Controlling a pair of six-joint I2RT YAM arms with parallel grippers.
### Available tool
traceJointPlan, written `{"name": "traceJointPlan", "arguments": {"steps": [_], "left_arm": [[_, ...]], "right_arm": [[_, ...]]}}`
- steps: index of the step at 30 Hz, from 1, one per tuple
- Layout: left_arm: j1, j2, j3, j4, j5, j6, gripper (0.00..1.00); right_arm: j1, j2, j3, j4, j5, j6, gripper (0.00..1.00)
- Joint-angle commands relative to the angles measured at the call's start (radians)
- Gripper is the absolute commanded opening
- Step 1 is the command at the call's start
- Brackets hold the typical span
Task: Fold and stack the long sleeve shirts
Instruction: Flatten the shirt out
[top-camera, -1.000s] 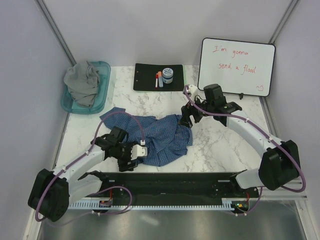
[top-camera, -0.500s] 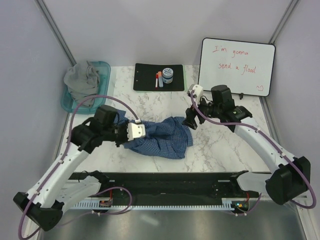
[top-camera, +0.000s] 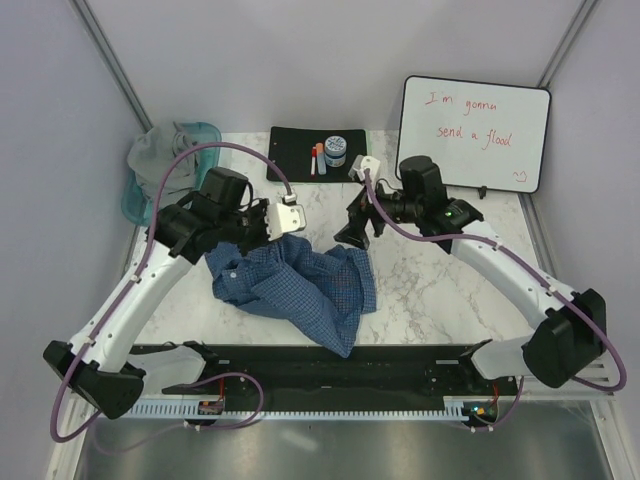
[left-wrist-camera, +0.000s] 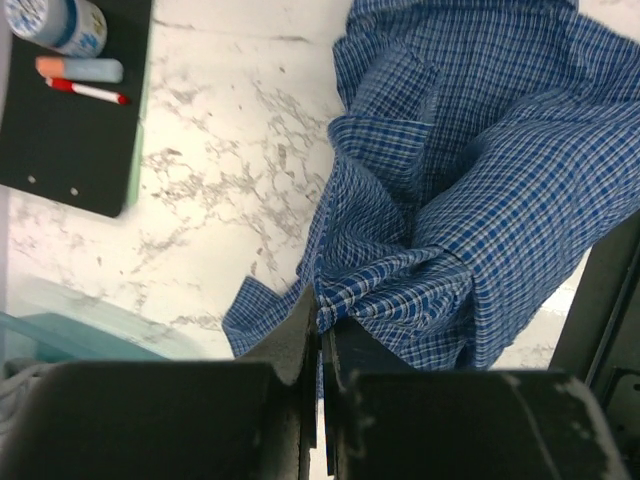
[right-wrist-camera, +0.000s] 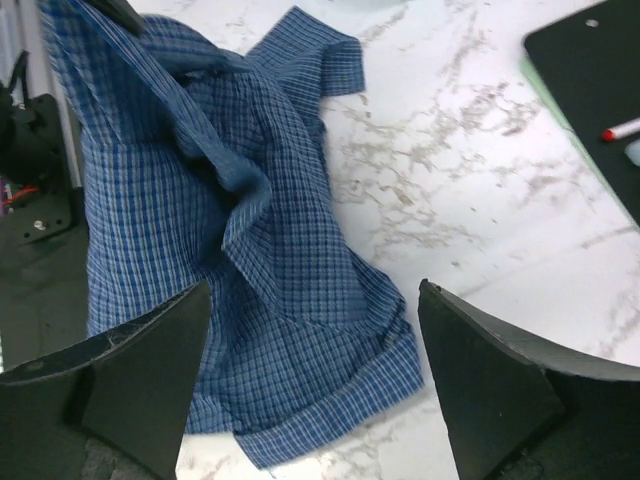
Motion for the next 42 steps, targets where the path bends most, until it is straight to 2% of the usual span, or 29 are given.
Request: {"name": "traceJointPlan", "arguments": {"steps": [1,8,13,15,19,21,22,24,25,26,31,34,35,37,38,40,41,42], "left_arm": [[0.002,-0.012,-0.025,0.066,-0.064,0.02,0.02],[0.017,-0.055,-0.019,0.139,-0.116,-0.006,0.02],[0.023,-0.063,-0.014,0.155,-0.156,-0.018,0.02],[0.023,-0.07,-0.008,0.169,-0.154,-0.037,0.02],[0.027,-0.075,0.004,0.183,-0.176,-0.049,0.02],[0.027,-0.072,0.016,0.198,-0.223,-0.046,0.02],[0.028,-0.072,0.021,0.221,-0.24,-0.041,0.02],[0.028,-0.07,0.041,0.241,-0.272,-0.035,0.02],[0.028,-0.064,0.067,0.252,-0.28,-0.035,0.02],[0.028,-0.06,0.082,0.255,-0.292,-0.037,0.02],[0.028,-0.041,0.16,0.243,-0.269,-0.048,0.03],[0.027,-0.031,0.183,0.206,-0.167,-0.078,0.07],[0.025,-0.015,0.19,0.182,-0.074,-0.1,0.07],[0.004,0.009,0.202,0.116,0.016,-0.127,0.06],[-0.039,0.022,0.2,0.105,0.078,-0.176,0.02],[-0.116,0.078,0.202,0.082,0.134,-0.251,0.02],[-0.236,0.104,0.203,0.073,0.163,-0.276,0.02],[-0.306,0.146,0.188,0.07,0.168,-0.299,0.02]], "right_arm": [[0.087,0.059,-0.013,0.182,-0.055,0.102,0.9],[0.149,0.165,-0.062,0.314,-0.027,0.124,0.9],[0.18,0.165,-0.103,0.363,-0.029,0.136,0.92],[0.196,0.18,-0.114,0.38,0.054,0.141,0.91],[0.204,0.252,-0.102,0.44,0.108,0.16,0.87],[0.203,0.294,-0.091,0.44,0.129,0.167,0.7],[0.201,0.303,-0.079,0.439,0.134,0.171,0.52],[0.187,0.321,-0.059,0.414,0.145,0.191,0.31],[0.177,0.324,-0.03,0.403,0.16,0.2,0.08],[0.161,0.32,-0.014,0.393,0.172,0.213,0.0],[0.014,0.286,0.131,0.272,0.208,0.231,0.0],[-0.04,0.283,0.219,0.177,0.208,0.188,0.0],[-0.05,0.283,0.233,0.158,0.209,0.179,0.0],[-0.075,0.28,0.254,0.107,0.199,0.17,0.0],[-0.083,0.278,0.254,0.094,0.191,0.167,0.0],[-0.099,0.263,0.233,0.069,0.185,0.168,0.0],[-0.106,0.259,0.222,0.063,0.182,0.171,0.0],[-0.115,0.248,0.201,0.057,0.18,0.174,0.0]]}}
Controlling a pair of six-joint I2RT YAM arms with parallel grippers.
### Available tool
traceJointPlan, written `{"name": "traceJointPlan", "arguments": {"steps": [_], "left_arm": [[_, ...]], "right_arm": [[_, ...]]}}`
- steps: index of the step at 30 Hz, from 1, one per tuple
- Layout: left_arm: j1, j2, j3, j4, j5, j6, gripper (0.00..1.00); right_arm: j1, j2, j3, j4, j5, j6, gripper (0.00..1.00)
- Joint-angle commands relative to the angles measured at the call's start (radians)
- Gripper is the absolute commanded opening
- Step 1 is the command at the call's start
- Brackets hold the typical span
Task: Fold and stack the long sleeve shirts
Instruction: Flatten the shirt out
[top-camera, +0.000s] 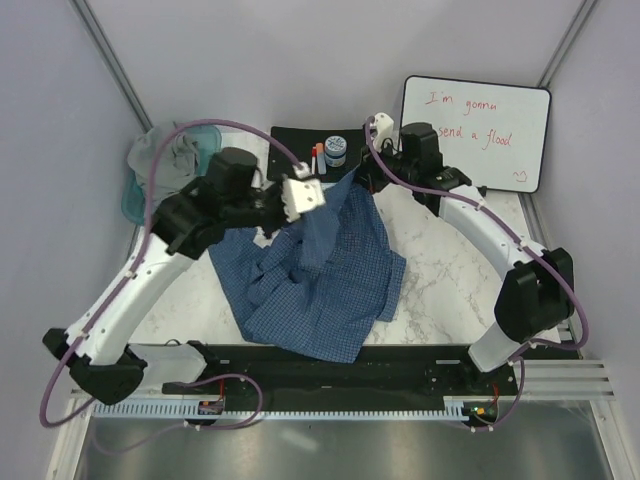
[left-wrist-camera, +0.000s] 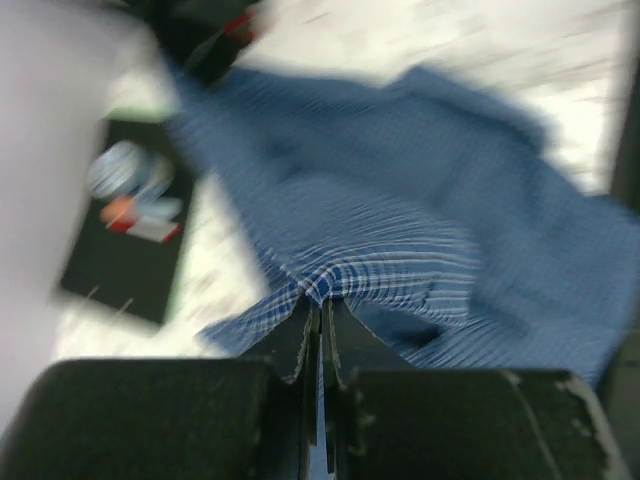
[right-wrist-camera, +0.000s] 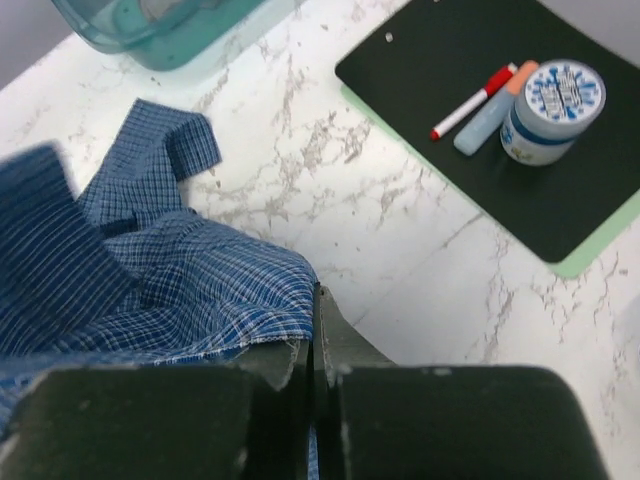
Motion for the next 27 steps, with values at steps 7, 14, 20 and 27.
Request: {"name": "traceJointPlan", "arguments": {"steps": [7,14,20,27], "left_arm": [[-0.389,0.178,-0.005,-0.111,0.274,-0.189,0.66],[0.232,0.124,-0.212,0.014,0.187,-0.056,0.68],[0.464,0.26,-0.375,0.102,0.015,0.209,0.73],[0.486,0.478,-0.41,0.273,-0.097,0.24,0.68]], "right_arm": [[-0.113,-0.151,-0.085,-0.178,-0.03,-0.042,0.0],[-0.158,-0.206,-0.183,-0.243,-0.014,-0.164,0.0],[-0.208,-0.203,-0.166,-0.328,-0.028,-0.183,0.0],[-0.227,-0.28,-0.176,-0.402,0.01,-0.22,0.0]]}}
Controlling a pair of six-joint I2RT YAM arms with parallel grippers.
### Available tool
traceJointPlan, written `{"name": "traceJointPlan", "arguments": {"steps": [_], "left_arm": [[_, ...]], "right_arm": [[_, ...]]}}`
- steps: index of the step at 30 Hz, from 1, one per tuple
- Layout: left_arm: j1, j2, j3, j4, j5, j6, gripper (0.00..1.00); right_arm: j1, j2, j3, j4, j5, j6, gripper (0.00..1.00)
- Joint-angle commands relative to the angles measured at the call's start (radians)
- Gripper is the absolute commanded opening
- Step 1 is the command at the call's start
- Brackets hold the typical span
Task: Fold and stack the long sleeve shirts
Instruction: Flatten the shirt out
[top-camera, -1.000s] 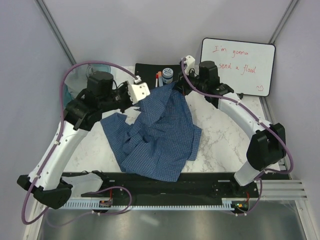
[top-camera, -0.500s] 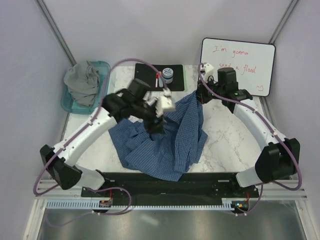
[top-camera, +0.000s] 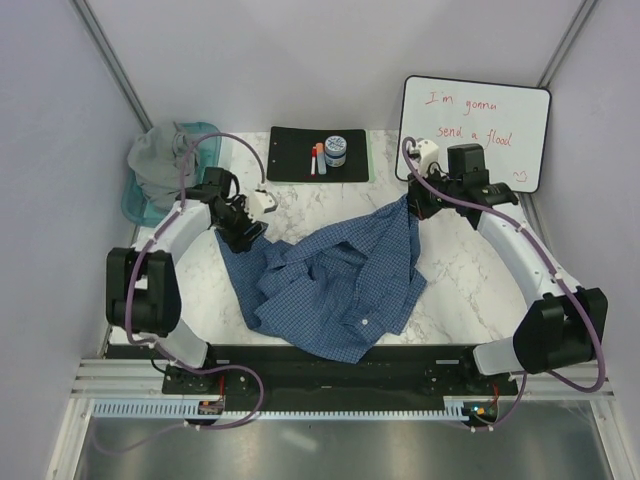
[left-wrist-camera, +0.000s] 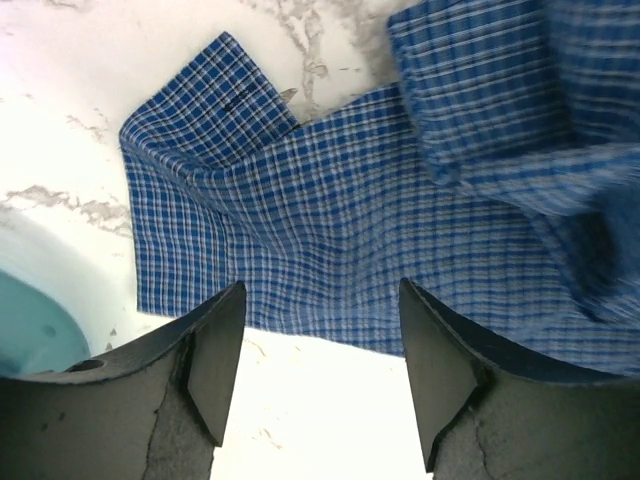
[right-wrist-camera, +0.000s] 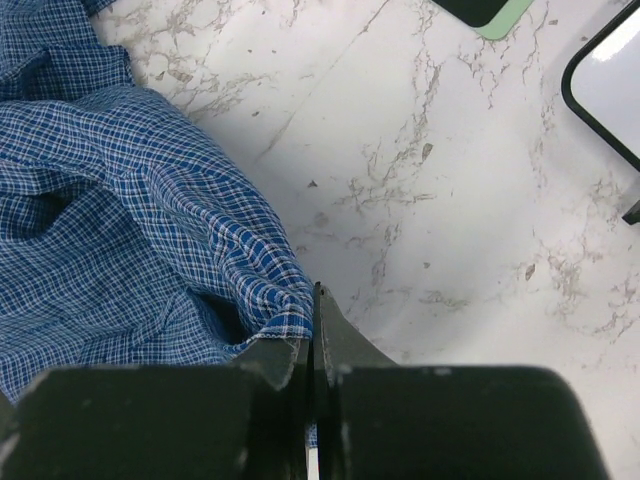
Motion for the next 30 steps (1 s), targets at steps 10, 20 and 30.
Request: {"name": "traceJointPlan", "arguments": {"steps": [10,20,30], "left_arm": [[0.074,0.015,-0.241,0.171,-0.209,0.139,0.11],[0.162,-0.459,-0.375,-0.244,-0.066,0.301,0.14],[-0.042,-0.193,-0.08,-0.05,0.292,0.017,0.62]], "right_arm": [[-0.115,-0.144,0.046,-0.15,0.042,-0.116,0.0],[-0.192,-0.166,0.013,-0.228,0.083,-0.239,0.0],[-0.235,-0.166,0.058,-0.224,0.066,-0.239,0.0]]}}
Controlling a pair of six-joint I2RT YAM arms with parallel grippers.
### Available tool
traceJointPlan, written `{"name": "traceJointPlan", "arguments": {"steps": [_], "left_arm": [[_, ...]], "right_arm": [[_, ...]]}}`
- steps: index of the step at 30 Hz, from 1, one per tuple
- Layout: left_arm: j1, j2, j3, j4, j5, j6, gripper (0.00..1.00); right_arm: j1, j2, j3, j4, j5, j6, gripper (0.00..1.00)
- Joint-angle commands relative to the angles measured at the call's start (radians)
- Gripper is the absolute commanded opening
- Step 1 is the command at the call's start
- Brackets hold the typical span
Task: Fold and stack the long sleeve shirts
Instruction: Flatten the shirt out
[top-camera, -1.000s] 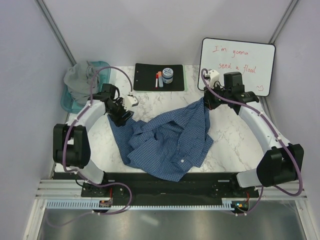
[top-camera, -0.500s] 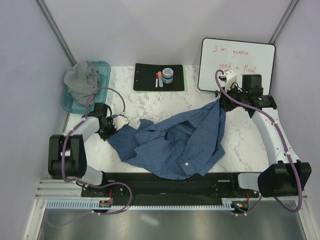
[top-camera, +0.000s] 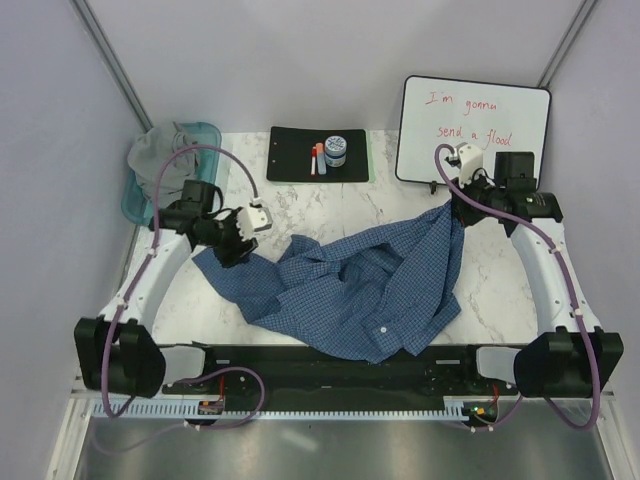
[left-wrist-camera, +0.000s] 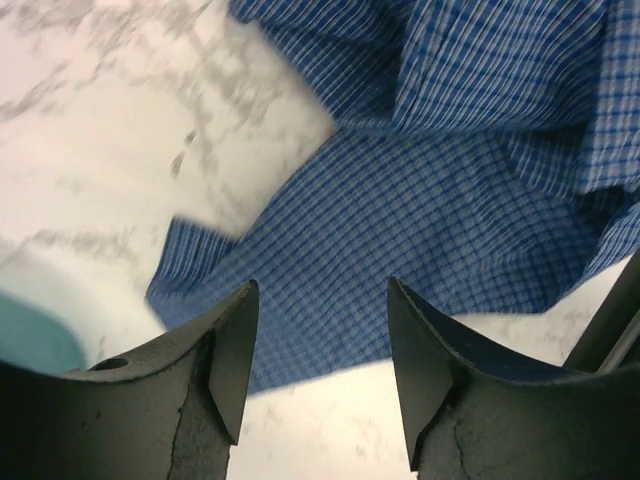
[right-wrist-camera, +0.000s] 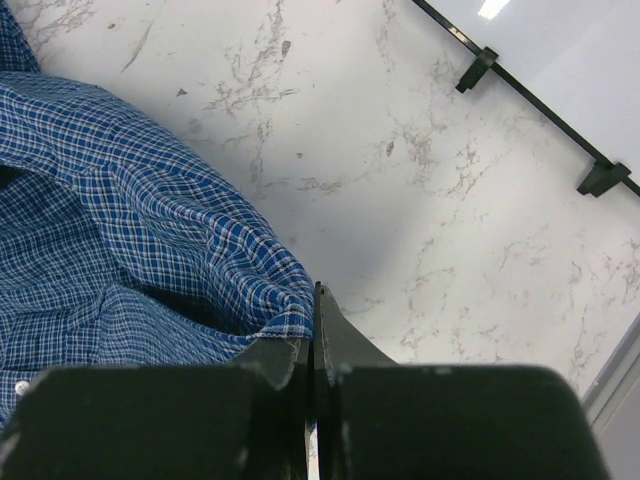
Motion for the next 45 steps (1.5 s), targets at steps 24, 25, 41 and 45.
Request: {"name": "traceJointPlan", "arguments": {"steps": [24,25,41,45], "left_arm": [[-0.238,0.468,0.194,0.363,-0.008,-0.147,0.02],[-0.207,0.417,0.185,0.363,-0.002,-0.184,0.02],[-0.061,-0.289,-0.207,0.085,-0.008,0.043,0.02],[-0.211,-0.373,-0.361,0.074,-0.096,0.039,0.07]], "right_arm": [[-0.015,0.089,0.037,0.052,-0.057,-0.019,0.0],[-0.015,0.106,0.04,0.068,-0.068,-0.008,0.0],[-0.035,0.144,0.149,-0.021,-0.106,-0.046,0.0],[-0.058,0.104,0.036,-0.021,-0.086,-0.084,0.0]]}}
